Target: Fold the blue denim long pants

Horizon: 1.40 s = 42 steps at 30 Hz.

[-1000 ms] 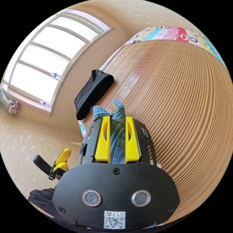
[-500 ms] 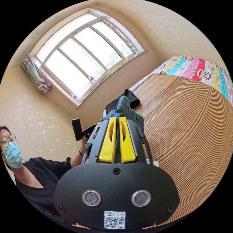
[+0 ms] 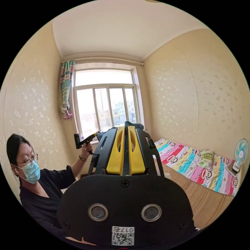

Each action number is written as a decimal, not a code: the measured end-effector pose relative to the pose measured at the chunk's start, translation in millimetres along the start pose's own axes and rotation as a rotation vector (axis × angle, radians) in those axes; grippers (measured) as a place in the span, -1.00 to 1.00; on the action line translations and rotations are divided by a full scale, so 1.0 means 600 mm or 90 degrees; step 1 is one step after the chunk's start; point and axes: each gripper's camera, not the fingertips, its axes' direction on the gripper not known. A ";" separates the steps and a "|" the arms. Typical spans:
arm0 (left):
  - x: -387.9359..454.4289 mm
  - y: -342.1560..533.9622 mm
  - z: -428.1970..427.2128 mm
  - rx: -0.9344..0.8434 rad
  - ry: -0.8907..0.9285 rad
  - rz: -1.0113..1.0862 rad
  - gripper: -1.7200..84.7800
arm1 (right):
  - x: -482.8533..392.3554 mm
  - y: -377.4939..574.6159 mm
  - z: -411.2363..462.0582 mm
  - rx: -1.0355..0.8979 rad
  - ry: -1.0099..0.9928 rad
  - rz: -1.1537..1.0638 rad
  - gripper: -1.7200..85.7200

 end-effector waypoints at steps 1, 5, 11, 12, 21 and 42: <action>0.036 -0.041 -0.008 0.010 0.010 0.014 -0.97 | -0.015 -0.016 -0.015 0.007 0.010 -0.011 -0.91; 0.153 -0.143 -0.025 0.045 -0.034 0.076 -0.97 | -0.106 -0.121 -0.093 0.039 0.058 -0.079 -0.91; 0.265 -0.258 -0.022 0.063 -0.059 0.108 -0.97 | -0.144 -0.217 -0.148 0.091 0.051 -0.082 -0.90; 0.279 -0.270 -0.015 0.067 -0.067 0.117 -0.97 | -0.145 -0.227 -0.152 0.101 0.045 -0.088 -0.90; 0.244 -0.229 0.191 -0.024 -0.038 0.132 -0.97 | 0.006 -0.225 -0.046 0.096 0.103 -0.006 -0.90; -0.211 0.647 1.052 -0.784 -0.023 0.005 -0.82 | 0.646 0.499 0.564 -0.391 0.392 0.296 -0.81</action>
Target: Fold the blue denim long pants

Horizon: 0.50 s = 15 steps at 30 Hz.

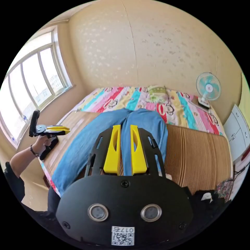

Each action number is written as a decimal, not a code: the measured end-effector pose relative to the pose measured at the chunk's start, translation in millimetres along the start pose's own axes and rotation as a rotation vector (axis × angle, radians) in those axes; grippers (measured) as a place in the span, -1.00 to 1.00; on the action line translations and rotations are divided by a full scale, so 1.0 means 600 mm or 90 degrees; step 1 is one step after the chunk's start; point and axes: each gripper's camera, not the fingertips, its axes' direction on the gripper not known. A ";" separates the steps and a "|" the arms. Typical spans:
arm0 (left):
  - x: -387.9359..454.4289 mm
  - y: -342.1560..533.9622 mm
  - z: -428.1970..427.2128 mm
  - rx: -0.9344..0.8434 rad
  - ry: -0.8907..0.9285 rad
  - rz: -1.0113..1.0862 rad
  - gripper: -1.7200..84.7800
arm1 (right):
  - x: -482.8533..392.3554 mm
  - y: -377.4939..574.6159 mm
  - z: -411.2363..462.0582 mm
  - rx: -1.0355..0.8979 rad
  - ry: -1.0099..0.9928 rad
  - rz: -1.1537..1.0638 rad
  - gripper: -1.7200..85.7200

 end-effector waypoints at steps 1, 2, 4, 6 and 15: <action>-0.020 0.055 0.076 -0.059 -0.007 -0.022 -0.82 | -0.001 0.035 0.031 -0.036 0.003 0.008 -0.80; -0.027 0.082 0.104 -0.080 -0.008 -0.033 -0.82 | -0.005 0.104 0.086 -0.103 0.022 0.021 -0.80; -0.041 0.175 0.129 -0.059 0.021 -0.082 -0.82 | -0.015 0.202 0.145 -0.202 0.085 0.028 -0.80; -0.048 0.236 0.098 0.011 0.083 -0.129 -0.82 | -0.023 0.306 0.128 -0.203 0.127 0.070 -0.80; -0.149 0.390 -0.068 0.117 -0.029 -0.205 -0.78 | -0.030 0.508 -0.063 -0.124 0.012 0.079 -0.82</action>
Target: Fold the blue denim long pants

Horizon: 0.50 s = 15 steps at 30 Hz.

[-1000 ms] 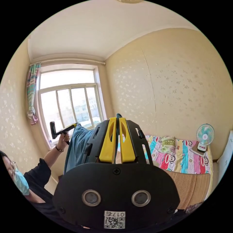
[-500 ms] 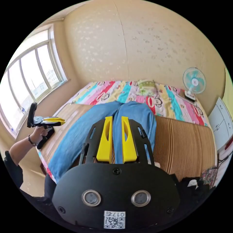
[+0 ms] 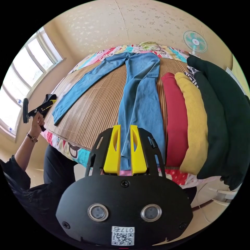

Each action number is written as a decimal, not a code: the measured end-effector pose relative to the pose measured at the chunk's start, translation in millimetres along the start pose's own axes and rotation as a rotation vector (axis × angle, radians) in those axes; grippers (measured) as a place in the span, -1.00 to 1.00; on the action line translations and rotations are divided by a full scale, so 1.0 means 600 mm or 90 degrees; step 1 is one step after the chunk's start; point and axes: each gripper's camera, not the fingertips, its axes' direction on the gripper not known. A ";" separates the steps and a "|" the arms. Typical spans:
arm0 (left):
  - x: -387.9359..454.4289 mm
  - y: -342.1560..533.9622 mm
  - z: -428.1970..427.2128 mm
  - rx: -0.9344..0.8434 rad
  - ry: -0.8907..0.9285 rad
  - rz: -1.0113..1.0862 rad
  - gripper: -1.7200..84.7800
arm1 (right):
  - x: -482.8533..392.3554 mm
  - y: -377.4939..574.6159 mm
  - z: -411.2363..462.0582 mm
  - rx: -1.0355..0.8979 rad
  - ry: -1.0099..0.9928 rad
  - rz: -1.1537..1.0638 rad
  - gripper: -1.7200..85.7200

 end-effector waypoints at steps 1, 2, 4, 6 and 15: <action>-0.017 -0.003 0.036 -0.099 -0.040 -0.022 -0.79 | 0.005 0.006 -0.007 0.002 -0.005 0.002 -0.82; -0.025 0.000 0.059 -0.160 -0.066 -0.037 -0.80 | 0.014 0.015 -0.019 0.003 -0.019 0.007 -0.82; -0.024 0.025 0.039 -0.137 -0.079 -0.070 -0.90 | 0.026 0.023 -0.036 0.002 -0.038 0.014 -0.83; -0.013 0.045 0.021 -0.146 -0.042 -0.115 -0.94 | 0.030 0.033 -0.055 0.020 -0.031 -0.004 -0.84; 0.016 0.163 -0.105 -0.071 0.149 -0.129 -0.95 | 0.106 0.058 -0.106 0.032 -0.049 0.060 -0.81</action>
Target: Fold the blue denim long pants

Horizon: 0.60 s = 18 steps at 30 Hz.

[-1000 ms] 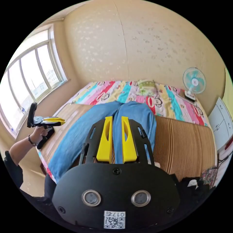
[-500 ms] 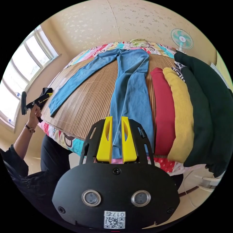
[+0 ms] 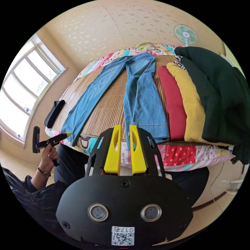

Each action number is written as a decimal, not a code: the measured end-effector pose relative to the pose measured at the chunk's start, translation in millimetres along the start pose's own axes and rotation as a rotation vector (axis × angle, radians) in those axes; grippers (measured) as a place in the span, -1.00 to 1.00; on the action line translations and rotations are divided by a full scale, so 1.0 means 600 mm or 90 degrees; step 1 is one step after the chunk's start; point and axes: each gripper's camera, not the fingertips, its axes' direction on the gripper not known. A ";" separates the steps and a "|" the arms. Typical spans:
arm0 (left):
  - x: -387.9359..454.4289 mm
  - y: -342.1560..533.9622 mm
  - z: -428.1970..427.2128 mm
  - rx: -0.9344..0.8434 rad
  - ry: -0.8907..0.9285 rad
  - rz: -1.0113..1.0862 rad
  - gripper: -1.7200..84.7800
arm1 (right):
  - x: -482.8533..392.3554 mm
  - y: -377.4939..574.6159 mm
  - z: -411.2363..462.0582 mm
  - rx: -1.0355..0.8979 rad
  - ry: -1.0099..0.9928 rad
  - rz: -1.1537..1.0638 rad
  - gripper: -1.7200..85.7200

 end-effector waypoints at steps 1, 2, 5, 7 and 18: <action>-0.013 -0.001 -0.027 0.021 -0.008 0.004 -0.92 | 0.005 -0.001 -0.005 0.002 0.005 0.001 -0.81; -0.021 -0.003 -0.041 0.032 -0.017 0.004 -0.90 | 0.015 -0.004 -0.014 0.002 0.009 -0.006 -0.80; -0.072 -0.043 -0.103 0.064 -0.063 -0.004 -0.81 | 0.023 -0.017 -0.029 -0.003 -0.014 -0.063 -0.77; -0.114 -0.084 -0.140 0.084 -0.081 -0.010 -0.78 | 0.019 -0.030 -0.027 -0.015 -0.013 -0.097 -0.76; -0.201 -0.138 -0.188 0.017 -0.107 -0.021 -0.96 | 0.166 -0.124 -0.003 -0.161 -0.021 0.069 -0.91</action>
